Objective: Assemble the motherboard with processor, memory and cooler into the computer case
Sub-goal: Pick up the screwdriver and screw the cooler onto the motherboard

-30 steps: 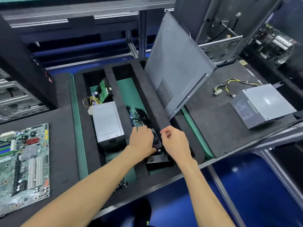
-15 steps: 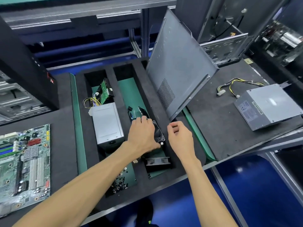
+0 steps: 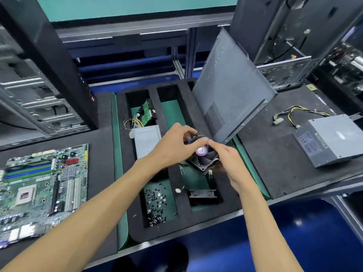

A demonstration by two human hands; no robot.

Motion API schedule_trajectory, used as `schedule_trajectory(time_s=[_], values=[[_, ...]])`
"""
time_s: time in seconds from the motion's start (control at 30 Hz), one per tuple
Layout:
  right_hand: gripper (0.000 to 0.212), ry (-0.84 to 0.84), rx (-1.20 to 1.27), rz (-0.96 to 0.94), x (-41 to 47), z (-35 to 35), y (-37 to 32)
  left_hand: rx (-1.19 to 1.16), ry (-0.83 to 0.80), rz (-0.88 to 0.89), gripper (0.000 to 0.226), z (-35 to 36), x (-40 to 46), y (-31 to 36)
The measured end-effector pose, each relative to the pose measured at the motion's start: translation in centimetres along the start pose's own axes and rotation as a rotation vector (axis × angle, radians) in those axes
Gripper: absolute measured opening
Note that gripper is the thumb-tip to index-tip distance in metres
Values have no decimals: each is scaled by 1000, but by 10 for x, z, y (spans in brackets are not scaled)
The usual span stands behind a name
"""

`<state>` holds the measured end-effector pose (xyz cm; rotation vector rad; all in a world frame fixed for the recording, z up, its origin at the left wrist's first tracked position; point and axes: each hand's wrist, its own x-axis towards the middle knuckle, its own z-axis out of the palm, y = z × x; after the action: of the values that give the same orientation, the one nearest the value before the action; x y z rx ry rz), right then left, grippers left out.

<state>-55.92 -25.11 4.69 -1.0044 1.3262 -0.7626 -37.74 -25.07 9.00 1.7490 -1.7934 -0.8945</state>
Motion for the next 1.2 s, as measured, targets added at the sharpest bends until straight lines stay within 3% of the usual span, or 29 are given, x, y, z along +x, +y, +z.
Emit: schedule_trajectory(time_s=[0.1,0.3,0.5,0.67,0.8,0.9,0.93,1.03,1.2], values=[[44,-98,47,8,-9,1,-11,-229,30,-32,26,-28,-6,-3],[38,-284,172,-10,-19,33,-31,-266,32,-34,33,-72,-31,-30],[35,-386,255,0,-25,101,-46,-491,84,-103,40,-119,-71,-70],[45,-455,214,13,-36,176,-54,-630,136,-150,56,-170,-100,-116],[20,-475,218,7,-52,240,-58,-681,105,-205,59,-217,-127,-161],[26,-458,243,-41,-52,277,-54,-705,27,-142,40,-249,-146,-194],[16,-455,242,-33,-53,286,-53,-711,-13,-102,34,-258,-151,-203],[52,-443,261,49,-49,310,-47,-680,-13,-39,23,-279,-160,-228],[52,-401,282,80,-60,322,-46,-769,5,-59,18,-289,-157,-241]])
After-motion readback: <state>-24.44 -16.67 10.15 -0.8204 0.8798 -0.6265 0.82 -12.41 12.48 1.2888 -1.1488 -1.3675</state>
